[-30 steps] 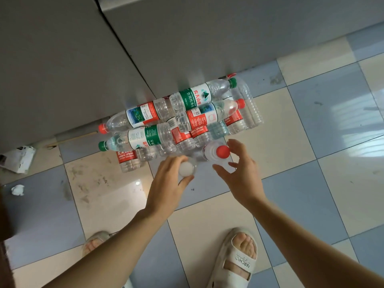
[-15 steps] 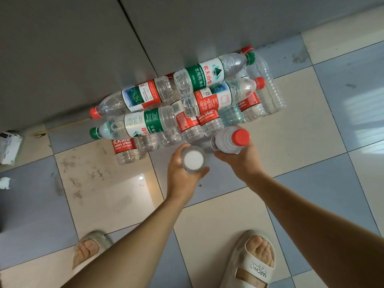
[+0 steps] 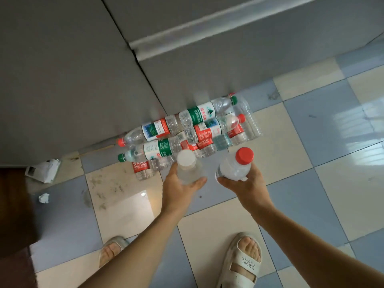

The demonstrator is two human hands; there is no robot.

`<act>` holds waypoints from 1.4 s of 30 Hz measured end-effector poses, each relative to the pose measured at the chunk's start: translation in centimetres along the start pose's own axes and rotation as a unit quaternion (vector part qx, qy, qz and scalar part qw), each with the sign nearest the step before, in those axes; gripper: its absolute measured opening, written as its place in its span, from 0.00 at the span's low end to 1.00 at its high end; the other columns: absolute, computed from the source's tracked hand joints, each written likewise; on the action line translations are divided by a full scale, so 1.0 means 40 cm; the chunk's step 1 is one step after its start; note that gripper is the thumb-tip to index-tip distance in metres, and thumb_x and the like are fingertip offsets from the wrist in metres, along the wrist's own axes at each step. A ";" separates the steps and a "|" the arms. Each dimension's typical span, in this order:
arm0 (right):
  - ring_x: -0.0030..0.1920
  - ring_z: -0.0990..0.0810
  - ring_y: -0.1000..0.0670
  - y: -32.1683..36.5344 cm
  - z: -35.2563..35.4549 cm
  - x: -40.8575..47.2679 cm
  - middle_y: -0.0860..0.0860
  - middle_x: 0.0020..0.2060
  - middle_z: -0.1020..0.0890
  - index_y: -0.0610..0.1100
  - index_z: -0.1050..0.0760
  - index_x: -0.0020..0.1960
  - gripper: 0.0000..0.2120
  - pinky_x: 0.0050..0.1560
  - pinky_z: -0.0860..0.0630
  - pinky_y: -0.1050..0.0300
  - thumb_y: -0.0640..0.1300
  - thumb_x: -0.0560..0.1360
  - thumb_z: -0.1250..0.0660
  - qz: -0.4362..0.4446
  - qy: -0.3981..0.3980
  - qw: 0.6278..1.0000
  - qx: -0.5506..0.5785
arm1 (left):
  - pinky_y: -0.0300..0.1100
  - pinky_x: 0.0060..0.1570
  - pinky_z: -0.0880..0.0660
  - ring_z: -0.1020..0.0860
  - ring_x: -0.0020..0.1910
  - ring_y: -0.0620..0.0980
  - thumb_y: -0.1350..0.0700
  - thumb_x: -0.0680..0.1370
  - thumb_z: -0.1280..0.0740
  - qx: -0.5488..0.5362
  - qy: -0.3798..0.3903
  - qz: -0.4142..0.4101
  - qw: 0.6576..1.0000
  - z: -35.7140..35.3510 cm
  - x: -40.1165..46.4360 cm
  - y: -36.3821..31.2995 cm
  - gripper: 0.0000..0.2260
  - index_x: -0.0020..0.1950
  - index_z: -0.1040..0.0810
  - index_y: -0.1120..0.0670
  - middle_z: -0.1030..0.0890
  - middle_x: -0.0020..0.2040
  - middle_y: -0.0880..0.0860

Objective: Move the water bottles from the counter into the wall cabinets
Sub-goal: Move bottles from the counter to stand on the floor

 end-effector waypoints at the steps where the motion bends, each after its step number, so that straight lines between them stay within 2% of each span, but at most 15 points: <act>1: 0.58 0.20 0.50 0.056 0.018 -0.028 0.52 0.58 0.18 0.48 0.26 0.67 0.31 0.59 0.24 0.56 0.41 0.67 0.19 0.005 0.005 1.000 0.003 | 0.42 0.62 0.28 0.23 0.61 0.47 0.50 0.66 0.17 -0.007 0.002 -0.003 1.000 0.021 -0.021 -0.048 0.34 0.68 0.27 0.49 0.20 0.60 0.46; 3: 0.59 0.20 0.51 0.183 0.058 -0.082 0.53 0.59 0.18 0.48 0.27 0.68 0.32 0.60 0.25 0.58 0.41 0.68 0.19 0.021 0.014 1.000 0.008 | 0.33 0.54 0.29 0.22 0.57 0.43 0.50 0.65 0.17 -0.017 0.007 -0.015 1.000 0.068 -0.066 -0.159 0.33 0.66 0.27 0.46 0.20 0.57 0.42; 7: 0.58 0.20 0.54 0.464 0.146 -0.191 0.55 0.59 0.18 0.50 0.26 0.68 0.30 0.52 0.23 0.65 0.45 0.68 0.20 0.067 0.036 0.997 0.002 | 0.38 0.57 0.26 0.20 0.58 0.47 0.51 0.65 0.17 -0.023 0.021 -0.060 0.998 0.160 -0.181 -0.417 0.31 0.65 0.25 0.48 0.18 0.58 0.46; 10: 0.53 0.20 0.64 0.680 0.223 -0.295 0.59 0.55 0.18 0.51 0.25 0.66 0.30 0.43 0.25 0.74 0.46 0.67 0.19 0.104 0.031 0.994 0.005 | 0.27 0.49 0.27 0.21 0.56 0.41 0.52 0.65 0.17 -0.020 0.015 -0.104 0.994 0.241 -0.296 -0.623 0.27 0.60 0.24 0.43 0.19 0.55 0.41; 13: 0.51 0.21 0.68 0.878 0.279 -0.420 0.64 0.50 0.17 0.57 0.26 0.63 0.29 0.41 0.26 0.76 0.48 0.66 0.19 0.127 0.039 0.991 0.007 | 0.33 0.51 0.26 0.20 0.55 0.42 0.52 0.66 0.17 -0.020 0.014 -0.135 0.991 0.327 -0.427 -0.816 0.28 0.62 0.24 0.47 0.18 0.55 0.42; 15: 0.51 0.21 0.69 0.994 0.316 -0.511 0.70 0.49 0.19 0.62 0.27 0.59 0.27 0.41 0.26 0.77 0.48 0.66 0.18 0.142 0.042 0.989 0.005 | 0.29 0.45 0.27 0.21 0.50 0.35 0.52 0.66 0.17 -0.022 0.018 -0.151 0.988 0.382 -0.520 -0.928 0.25 0.58 0.24 0.43 0.18 0.49 0.36; 19: 0.51 0.18 0.61 1.229 0.373 -0.686 0.63 0.51 0.17 0.59 0.25 0.61 0.28 0.43 0.22 0.70 0.49 0.65 0.18 0.189 0.040 0.981 0.003 | 0.25 0.37 0.27 0.20 0.43 0.33 0.46 0.62 0.17 -0.035 0.018 -0.213 0.976 0.517 -0.698 -1.151 0.22 0.52 0.22 0.40 0.18 0.44 0.32; 23: 0.50 0.18 0.61 1.465 0.405 -0.839 0.61 0.49 0.15 0.56 0.23 0.59 0.28 0.43 0.22 0.69 0.55 0.62 0.19 0.234 0.023 0.972 0.015 | 0.36 0.46 0.22 0.17 0.47 0.38 0.37 0.58 0.19 -0.059 0.022 -0.281 0.958 0.678 -0.846 -1.365 0.29 0.55 0.19 0.44 0.15 0.48 0.39; 25: 0.51 0.18 0.62 1.598 0.405 -0.911 0.62 0.49 0.15 0.56 0.22 0.57 0.28 0.44 0.23 0.69 0.59 0.60 0.20 0.267 0.004 0.964 0.016 | 0.38 0.47 0.20 0.17 0.47 0.38 0.39 0.61 0.19 -0.053 0.027 -0.332 0.941 0.771 -0.913 -1.480 0.25 0.55 0.17 0.45 0.14 0.48 0.40; 28: 0.51 0.16 0.58 1.796 0.377 -1.012 0.58 0.50 0.14 0.59 0.21 0.55 0.25 0.47 0.22 0.65 0.56 0.60 0.20 0.316 -0.005 0.947 0.059 | 0.39 0.50 0.21 0.16 0.50 0.41 0.42 0.65 0.19 -0.072 0.029 -0.398 0.914 0.929 -1.003 -1.642 0.20 0.55 0.17 0.44 0.14 0.50 0.41; 31: 0.52 0.15 0.56 1.982 0.327 -1.107 0.56 0.51 0.13 0.57 0.22 0.57 0.27 0.44 0.21 0.64 0.55 0.59 0.20 0.357 0.002 0.928 0.109 | 0.35 0.45 0.21 0.15 0.48 0.43 0.47 0.68 0.19 -0.106 0.032 -0.449 0.887 1.093 -1.084 -1.792 0.16 0.54 0.16 0.47 0.13 0.48 0.45; 33: 0.52 0.15 0.55 2.101 0.289 -1.162 0.55 0.52 0.13 0.56 0.22 0.59 0.29 0.46 0.20 0.58 0.53 0.60 0.20 0.374 0.019 0.918 0.133 | 0.34 0.45 0.21 0.15 0.48 0.44 0.47 0.68 0.20 -0.125 0.027 -0.478 0.869 1.200 -1.136 -1.886 0.16 0.53 0.15 0.48 0.13 0.48 0.46; 36: 0.53 0.14 0.53 2.264 0.244 -1.238 0.54 0.52 0.13 0.54 0.22 0.60 0.26 0.50 0.21 0.50 0.48 0.63 0.20 0.403 0.031 0.901 0.160 | 0.45 0.51 0.18 0.14 0.49 0.49 0.47 0.68 0.20 -0.149 0.012 -0.507 0.849 1.347 -1.194 -2.012 0.16 0.53 0.14 0.49 0.13 0.48 0.49; 39: 0.53 0.14 0.50 2.401 0.210 -1.289 0.53 0.52 0.13 0.53 0.21 0.59 0.26 0.54 0.20 0.44 0.48 0.63 0.20 0.419 0.041 0.891 0.170 | 0.56 0.54 0.18 0.14 0.50 0.54 0.46 0.69 0.20 -0.166 -0.008 -0.520 0.838 1.465 -1.229 -2.118 0.14 0.52 0.14 0.48 0.13 0.47 0.51; 42: 0.54 0.14 0.48 2.528 0.197 -1.322 0.53 0.52 0.13 0.53 0.21 0.58 0.27 0.59 0.23 0.39 0.48 0.62 0.17 0.437 0.046 0.882 0.171 | 0.61 0.51 0.18 0.15 0.44 0.51 0.46 0.68 0.20 -0.187 -0.040 -0.528 0.827 1.561 -1.251 -2.219 0.12 0.48 0.13 0.49 0.13 0.43 0.51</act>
Point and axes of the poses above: each hand's wrist, its own x-axis towards the middle knuckle, its own z-axis out of the back of the hand, y = z × x, the point moved 8 cm from there along x, towards the middle knuckle
